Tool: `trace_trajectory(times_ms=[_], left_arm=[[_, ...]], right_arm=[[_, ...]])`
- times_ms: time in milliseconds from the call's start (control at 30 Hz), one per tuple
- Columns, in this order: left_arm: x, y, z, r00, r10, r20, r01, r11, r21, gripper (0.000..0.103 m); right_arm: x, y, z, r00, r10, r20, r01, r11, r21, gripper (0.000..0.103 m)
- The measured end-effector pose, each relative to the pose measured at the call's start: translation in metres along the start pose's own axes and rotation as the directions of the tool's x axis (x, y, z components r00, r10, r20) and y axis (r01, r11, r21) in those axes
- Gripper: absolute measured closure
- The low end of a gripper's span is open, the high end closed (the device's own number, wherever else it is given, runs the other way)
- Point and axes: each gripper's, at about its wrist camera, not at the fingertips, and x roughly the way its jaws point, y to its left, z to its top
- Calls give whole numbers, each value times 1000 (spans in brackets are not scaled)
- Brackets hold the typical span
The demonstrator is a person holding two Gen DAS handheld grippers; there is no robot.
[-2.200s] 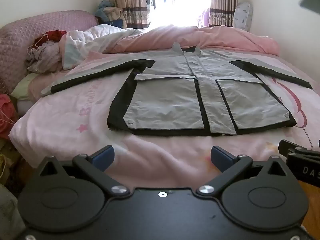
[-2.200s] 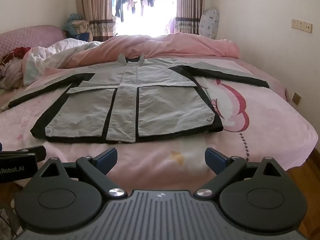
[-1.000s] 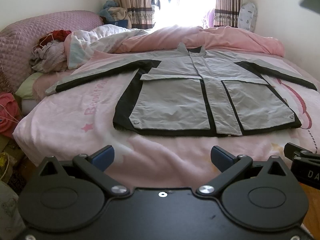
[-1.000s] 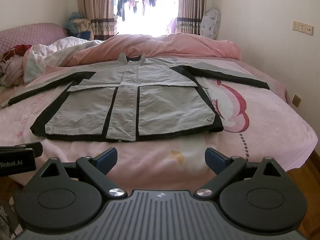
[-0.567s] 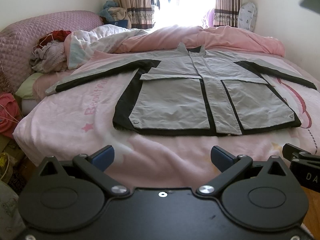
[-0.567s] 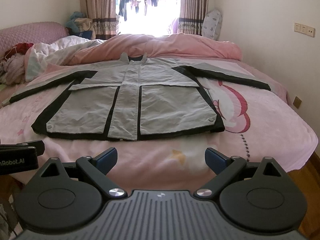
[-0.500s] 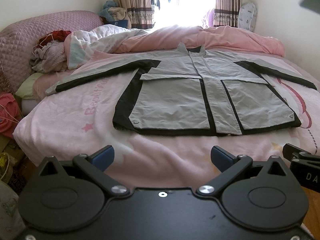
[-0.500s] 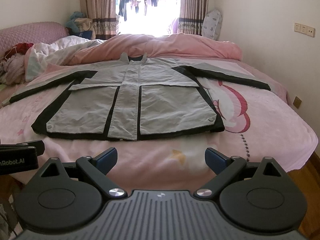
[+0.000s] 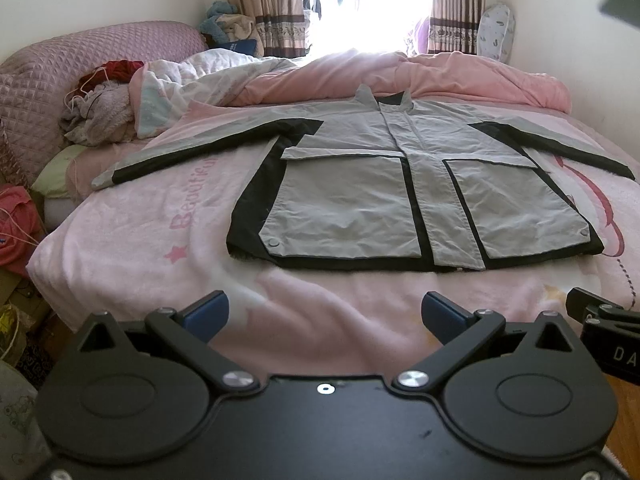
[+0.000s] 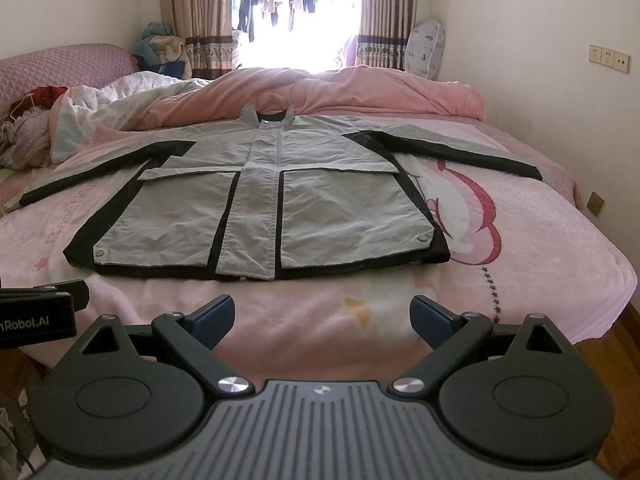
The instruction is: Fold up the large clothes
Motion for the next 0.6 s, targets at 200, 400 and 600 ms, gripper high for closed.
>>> trace_trajectory(times_ms=[200,400,600], left_arm=[[0,0,0,1000,1,1,-1,1000,0,0],[0,0,0,1000,1,1,-1,1000,0,0],[3,1,1,1000,3,-5,-3,1000,-3,0]], right_arm=[[0,0,0,1000,2,0,-2,1000,0,0],[0,1,-1,1000,2,0,-2,1000,-1,0],[1,3,-1,1000,2,-2,-2,1000,-4,0]])
